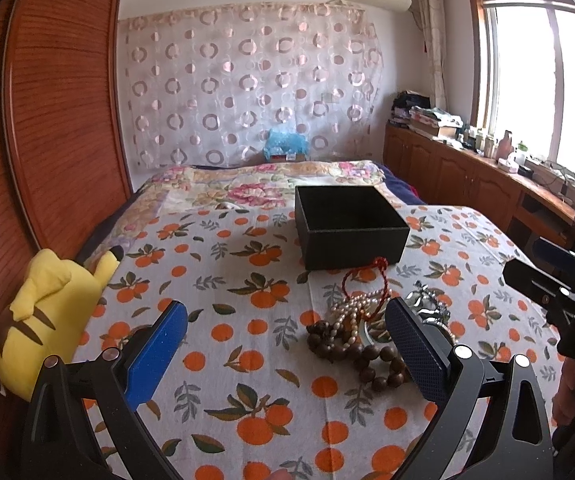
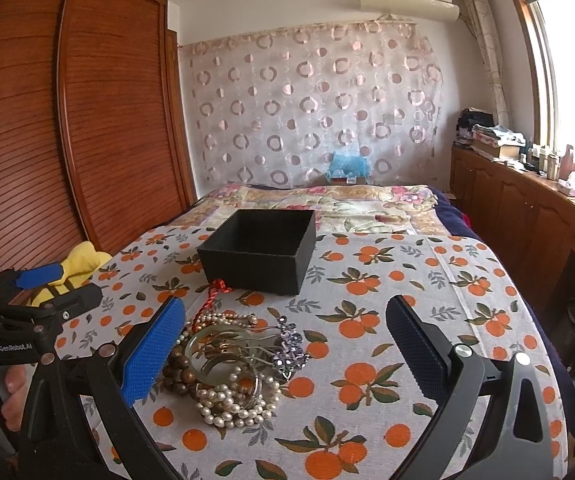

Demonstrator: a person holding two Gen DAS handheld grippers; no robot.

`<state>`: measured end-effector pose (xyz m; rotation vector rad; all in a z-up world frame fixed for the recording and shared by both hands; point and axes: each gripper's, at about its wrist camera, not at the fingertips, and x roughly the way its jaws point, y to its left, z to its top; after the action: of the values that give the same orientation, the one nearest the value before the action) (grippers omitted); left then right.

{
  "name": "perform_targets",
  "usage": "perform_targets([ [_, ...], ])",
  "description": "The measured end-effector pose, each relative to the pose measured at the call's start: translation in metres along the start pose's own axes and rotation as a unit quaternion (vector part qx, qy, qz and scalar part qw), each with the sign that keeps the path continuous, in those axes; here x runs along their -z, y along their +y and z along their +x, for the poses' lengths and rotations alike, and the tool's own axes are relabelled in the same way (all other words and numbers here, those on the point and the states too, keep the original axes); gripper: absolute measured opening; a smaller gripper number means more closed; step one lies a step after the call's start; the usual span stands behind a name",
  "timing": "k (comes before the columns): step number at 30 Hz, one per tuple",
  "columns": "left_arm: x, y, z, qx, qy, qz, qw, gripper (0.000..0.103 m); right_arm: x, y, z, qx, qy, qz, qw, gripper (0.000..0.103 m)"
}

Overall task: Organize jewelry
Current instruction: 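Grasp the red string bracelet with the right tool and lift it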

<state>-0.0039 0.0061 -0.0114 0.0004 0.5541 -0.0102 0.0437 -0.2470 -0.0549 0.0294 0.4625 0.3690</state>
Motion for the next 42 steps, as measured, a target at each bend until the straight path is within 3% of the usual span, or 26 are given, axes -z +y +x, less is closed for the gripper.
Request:
perform_targets([
  [8,0.009,0.012,0.012,0.008,0.022,-0.005,0.9997,0.095,0.000,0.014,0.009,-0.026,0.012,-0.020,0.999,0.099],
  [14,0.013,0.015,0.022,0.012,0.040,-0.001,0.9992,0.095,-0.004,0.024,0.022,-0.052,0.029,-0.036,0.998,0.081],
  [16,0.015,0.017,0.025,0.012,0.044,-0.001,0.9990,0.095,-0.006,0.030,0.028,-0.058,0.038,-0.047,0.997,0.063],
  [17,0.015,0.018,0.027,0.012,0.046,-0.002,0.9989,0.095,-0.007,0.033,0.032,-0.064,0.046,-0.053,0.996,0.061],
  [21,0.018,0.025,0.032,0.011,0.056,-0.006,0.9984,0.095,-0.010,0.043,0.048,-0.083,0.068,-0.064,0.992,0.052],
  [29,0.025,0.033,0.041,0.022,0.072,-0.011,0.9971,0.095,-0.014,0.049,0.097,-0.129,0.135,-0.048,0.981,0.050],
  [33,0.028,0.034,0.049,0.040,0.083,-0.015,0.9957,0.095,-0.015,0.047,0.123,-0.139,0.165,-0.038,0.976,0.040],
  [35,0.029,0.032,0.051,0.048,0.088,-0.015,0.9949,0.095,-0.015,0.046,0.133,-0.145,0.178,-0.034,0.973,0.029],
  [37,0.030,0.032,0.053,0.056,0.089,-0.017,0.9943,0.095,-0.016,0.046,0.137,-0.150,0.181,-0.038,0.971,0.007],
  [42,0.027,0.026,0.050,0.082,0.086,-0.016,0.9928,0.095,-0.031,0.040,0.109,-0.165,0.139,-0.054,0.975,0.006],
])
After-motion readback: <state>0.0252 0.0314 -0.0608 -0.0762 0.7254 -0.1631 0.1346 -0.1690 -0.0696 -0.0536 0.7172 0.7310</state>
